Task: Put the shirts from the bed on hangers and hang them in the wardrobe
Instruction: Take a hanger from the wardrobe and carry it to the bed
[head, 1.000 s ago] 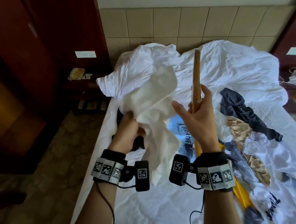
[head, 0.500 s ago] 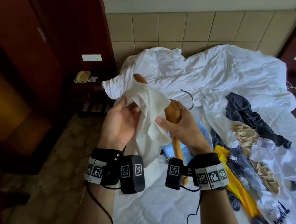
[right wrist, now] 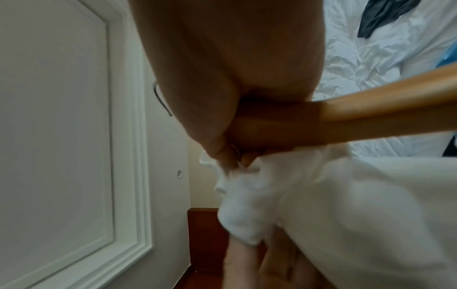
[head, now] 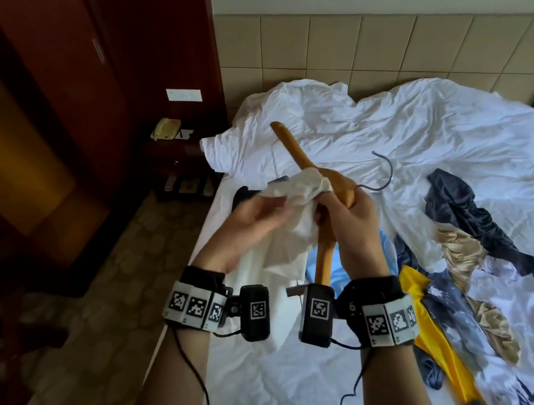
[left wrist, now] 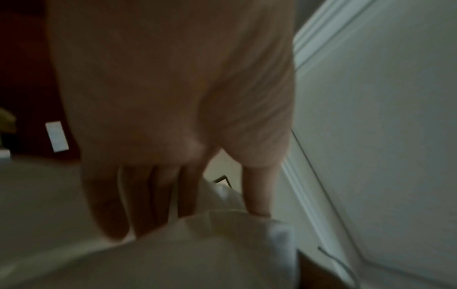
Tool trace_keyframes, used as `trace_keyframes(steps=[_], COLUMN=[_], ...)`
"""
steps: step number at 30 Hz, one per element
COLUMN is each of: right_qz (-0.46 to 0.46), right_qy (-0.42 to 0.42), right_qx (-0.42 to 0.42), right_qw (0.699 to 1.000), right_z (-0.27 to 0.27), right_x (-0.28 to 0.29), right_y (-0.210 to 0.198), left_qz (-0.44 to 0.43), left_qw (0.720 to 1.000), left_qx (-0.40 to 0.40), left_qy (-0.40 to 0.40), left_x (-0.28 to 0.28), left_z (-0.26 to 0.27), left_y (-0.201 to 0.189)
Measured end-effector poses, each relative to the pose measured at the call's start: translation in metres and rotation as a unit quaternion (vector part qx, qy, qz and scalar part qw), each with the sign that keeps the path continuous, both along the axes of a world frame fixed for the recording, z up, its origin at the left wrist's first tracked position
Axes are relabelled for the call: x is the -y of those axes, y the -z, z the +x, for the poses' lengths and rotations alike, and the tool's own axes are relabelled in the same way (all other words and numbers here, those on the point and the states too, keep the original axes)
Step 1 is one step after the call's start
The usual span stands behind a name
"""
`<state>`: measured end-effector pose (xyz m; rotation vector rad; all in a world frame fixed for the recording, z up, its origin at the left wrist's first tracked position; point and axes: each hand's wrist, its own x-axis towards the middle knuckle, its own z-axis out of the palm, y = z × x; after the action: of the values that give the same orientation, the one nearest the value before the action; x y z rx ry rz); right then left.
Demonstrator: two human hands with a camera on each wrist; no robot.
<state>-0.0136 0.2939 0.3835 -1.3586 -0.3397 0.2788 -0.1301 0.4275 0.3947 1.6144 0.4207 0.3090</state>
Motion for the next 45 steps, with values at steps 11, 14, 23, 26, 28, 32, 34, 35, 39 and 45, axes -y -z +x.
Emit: trace_keyframes(steps=[11, 14, 23, 26, 28, 32, 34, 35, 39, 45], right_qz=[0.052, 0.02, 0.005, 0.008, 0.003, -0.027, -0.013, -0.006, 0.012, 0.03], right_qy=[0.105, 0.067, -0.092, -0.134, -0.173, -0.191, -0.161, -0.149, -0.144, -0.13], right_qx=[0.009, 0.057, 0.193, 0.205, 0.196, 0.219, 0.226, 0.223, 0.209, 0.195], right_qw=[0.993, 0.996, 0.977, 0.97, 0.965, 0.956, 0.961, 0.963, 0.967, 0.972], right_z=[0.01, 0.015, 0.012, 0.006, 0.002, -0.004, -0.004, -0.004, -0.006, -0.013], right_x=[0.017, 0.026, 0.038, 0.031, 0.027, 0.017, 0.011, 0.009, 0.001, -0.01], right_y=[0.0, -0.001, -0.006, -0.009, -0.009, -0.008, -0.007, -0.006, -0.004, -0.005], left_qz=[0.244, 0.111, -0.169, -0.184, -0.184, -0.174, -0.158, -0.147, -0.123, -0.04], left_qw=[0.964, 0.993, 0.974, 0.965, 0.96, 0.952, 0.952, 0.954, 0.956, 0.973], left_qx=[-0.06, -0.001, 0.135, 0.169, 0.186, 0.217, 0.229, 0.232, 0.234, 0.17], left_qy=[0.091, 0.037, -0.068, -0.084, -0.101, -0.129, -0.128, -0.125, -0.124, -0.15], left_x=[0.008, 0.015, 0.013, 0.01, 0.008, -0.002, -0.005, -0.006, -0.01, -0.01], left_z=[0.017, 0.013, 0.016, 0.014, 0.012, 0.007, 0.005, 0.003, -0.001, 0.001], left_y=[0.037, 0.021, 0.006, -0.003, -0.011, -0.021, -0.026, -0.027, -0.026, -0.019])
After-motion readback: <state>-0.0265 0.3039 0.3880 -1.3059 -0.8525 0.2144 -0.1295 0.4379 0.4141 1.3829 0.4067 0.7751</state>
